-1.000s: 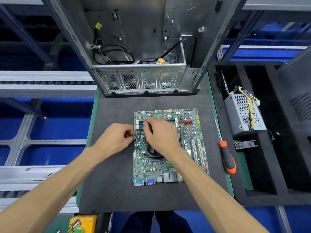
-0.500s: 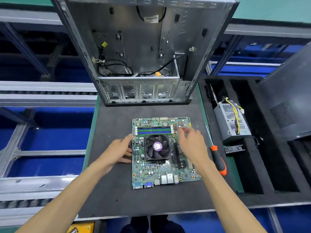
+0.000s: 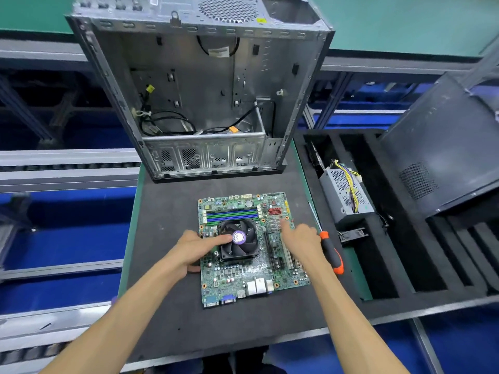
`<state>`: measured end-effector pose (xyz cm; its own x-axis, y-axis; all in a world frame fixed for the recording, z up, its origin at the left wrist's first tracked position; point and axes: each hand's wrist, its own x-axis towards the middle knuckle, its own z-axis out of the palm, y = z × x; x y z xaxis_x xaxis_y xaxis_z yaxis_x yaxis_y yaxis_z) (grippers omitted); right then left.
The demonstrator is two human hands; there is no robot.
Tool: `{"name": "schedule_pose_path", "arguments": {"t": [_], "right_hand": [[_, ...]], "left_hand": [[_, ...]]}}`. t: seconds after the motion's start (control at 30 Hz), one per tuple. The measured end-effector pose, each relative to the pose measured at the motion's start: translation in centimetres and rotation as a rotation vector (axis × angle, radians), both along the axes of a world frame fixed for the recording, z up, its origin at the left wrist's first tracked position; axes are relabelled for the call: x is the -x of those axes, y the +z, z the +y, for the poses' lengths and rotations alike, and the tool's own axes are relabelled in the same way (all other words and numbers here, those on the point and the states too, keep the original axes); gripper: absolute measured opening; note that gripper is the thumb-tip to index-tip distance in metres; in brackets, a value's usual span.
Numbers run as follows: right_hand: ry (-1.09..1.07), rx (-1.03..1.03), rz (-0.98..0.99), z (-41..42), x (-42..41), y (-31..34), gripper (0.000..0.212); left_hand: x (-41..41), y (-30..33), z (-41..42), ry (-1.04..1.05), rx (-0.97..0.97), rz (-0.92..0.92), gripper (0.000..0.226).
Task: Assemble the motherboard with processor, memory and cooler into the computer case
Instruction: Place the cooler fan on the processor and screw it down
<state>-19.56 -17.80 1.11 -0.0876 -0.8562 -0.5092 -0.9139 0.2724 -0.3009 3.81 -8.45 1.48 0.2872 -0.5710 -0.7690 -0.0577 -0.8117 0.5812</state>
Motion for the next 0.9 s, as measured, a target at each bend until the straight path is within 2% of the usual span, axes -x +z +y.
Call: {"name": "schedule_pose_path", "arguments": {"t": [0.07,0.13,0.2,0.33,0.5,0.67,0.9], "right_hand": [[-0.038,-0.021,-0.016,-0.3,-0.2,0.3,0.083],[-0.080,-0.057,-0.048,-0.5,-0.1,0.5,0.085],[-0.098,-0.082,-0.077,-0.3,0.3,0.4,0.087],[-0.190,-0.071,-0.168,1.1,1.1,0.1,0.095],[-0.230,-0.002,-0.215,0.9,3.7,1.9,0.098],[-0.262,0.093,-0.278,-0.6,10.0,4.3,0.100],[-0.317,0.149,-0.273,-1.8,24.3,5.0,0.095]], "left_hand": [[-0.1,0.1,0.0,0.014,0.006,0.010,0.125],[-0.3,0.1,0.0,0.001,0.001,0.009,0.112],[-0.6,0.3,0.2,-0.010,-0.011,0.019,0.108],[-1.0,1.0,0.9,-0.049,0.016,0.006,0.128],[1.1,3.5,0.5,-0.079,0.084,0.017,0.135],[6.7,5.8,-0.9,-0.119,0.148,-0.028,0.133],[20.2,6.3,-2.7,-0.213,0.189,-0.004,0.131]]}}
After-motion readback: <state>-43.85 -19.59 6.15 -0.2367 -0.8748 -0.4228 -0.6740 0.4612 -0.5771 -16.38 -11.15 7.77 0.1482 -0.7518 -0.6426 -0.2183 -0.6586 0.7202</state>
